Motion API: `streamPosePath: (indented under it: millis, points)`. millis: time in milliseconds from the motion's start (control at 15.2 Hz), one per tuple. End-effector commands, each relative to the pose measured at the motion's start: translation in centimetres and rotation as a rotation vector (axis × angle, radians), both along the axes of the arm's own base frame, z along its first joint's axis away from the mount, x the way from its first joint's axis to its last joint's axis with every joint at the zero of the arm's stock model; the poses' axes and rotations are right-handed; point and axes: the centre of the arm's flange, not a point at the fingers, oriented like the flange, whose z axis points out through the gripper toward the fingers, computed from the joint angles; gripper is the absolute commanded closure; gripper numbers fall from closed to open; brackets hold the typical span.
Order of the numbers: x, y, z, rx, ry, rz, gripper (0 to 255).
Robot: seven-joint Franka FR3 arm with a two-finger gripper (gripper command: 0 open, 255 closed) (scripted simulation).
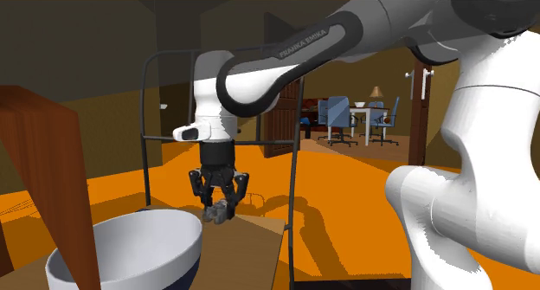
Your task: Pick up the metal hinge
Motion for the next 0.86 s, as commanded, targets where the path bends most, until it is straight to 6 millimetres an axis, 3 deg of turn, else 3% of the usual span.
streamPosePath:
  millis: [0,660,792]
  points:
    - [0.0,0.0,1.1,0.000,0.000,0.000,255]
    - [0.0,0.0,6.4,0.000,0.000,0.000,255]
    - [0.0,0.0,6.4,0.000,0.000,0.000,255]
